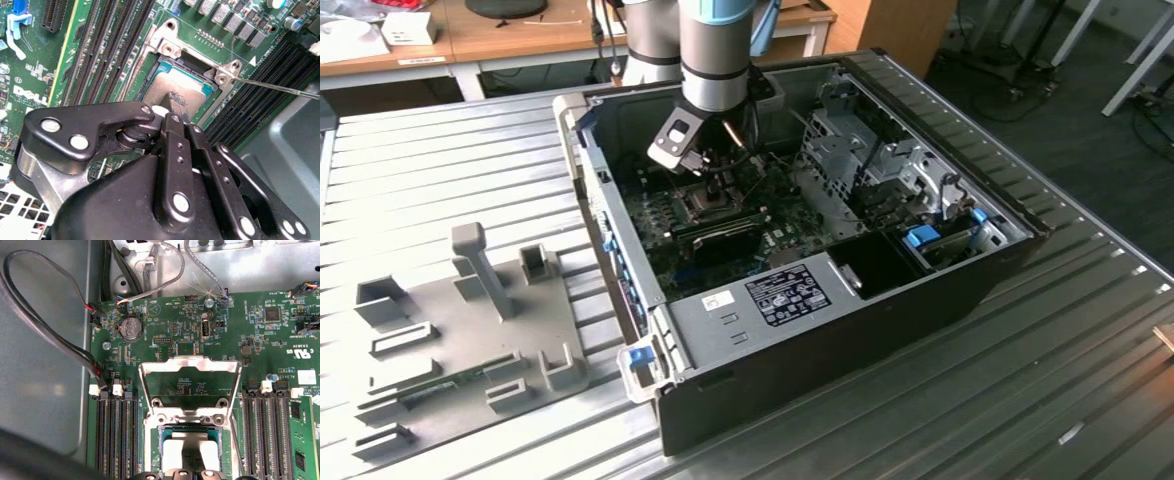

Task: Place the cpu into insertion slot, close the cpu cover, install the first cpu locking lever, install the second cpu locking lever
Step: 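Place the cpu into insertion slot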

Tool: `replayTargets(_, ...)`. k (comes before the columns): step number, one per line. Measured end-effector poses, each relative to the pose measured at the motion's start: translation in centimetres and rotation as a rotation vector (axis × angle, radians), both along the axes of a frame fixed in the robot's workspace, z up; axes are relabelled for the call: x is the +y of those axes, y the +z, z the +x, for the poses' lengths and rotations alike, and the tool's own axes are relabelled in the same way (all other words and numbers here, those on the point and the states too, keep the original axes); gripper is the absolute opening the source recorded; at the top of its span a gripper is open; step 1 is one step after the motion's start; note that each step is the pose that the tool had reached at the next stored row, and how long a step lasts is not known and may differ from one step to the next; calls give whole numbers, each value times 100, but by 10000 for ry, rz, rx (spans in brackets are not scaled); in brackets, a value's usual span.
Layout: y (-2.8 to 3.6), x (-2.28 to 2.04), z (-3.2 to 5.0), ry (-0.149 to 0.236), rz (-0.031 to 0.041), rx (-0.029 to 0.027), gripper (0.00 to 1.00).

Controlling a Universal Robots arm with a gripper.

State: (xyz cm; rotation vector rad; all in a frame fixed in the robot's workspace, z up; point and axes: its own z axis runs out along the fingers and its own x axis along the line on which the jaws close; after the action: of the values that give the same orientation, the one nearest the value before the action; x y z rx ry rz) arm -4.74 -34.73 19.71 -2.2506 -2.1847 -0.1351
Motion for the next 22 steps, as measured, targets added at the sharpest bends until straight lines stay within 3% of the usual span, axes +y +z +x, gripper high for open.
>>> replayTargets(8, 25, 4, 2, -1, 23, -14, 11)
replayTargets(17, 139, 0, 0, -1, 2, -1, 11)
replayTargets(22, 241, 0, 0, -1, 3, -2, 11)
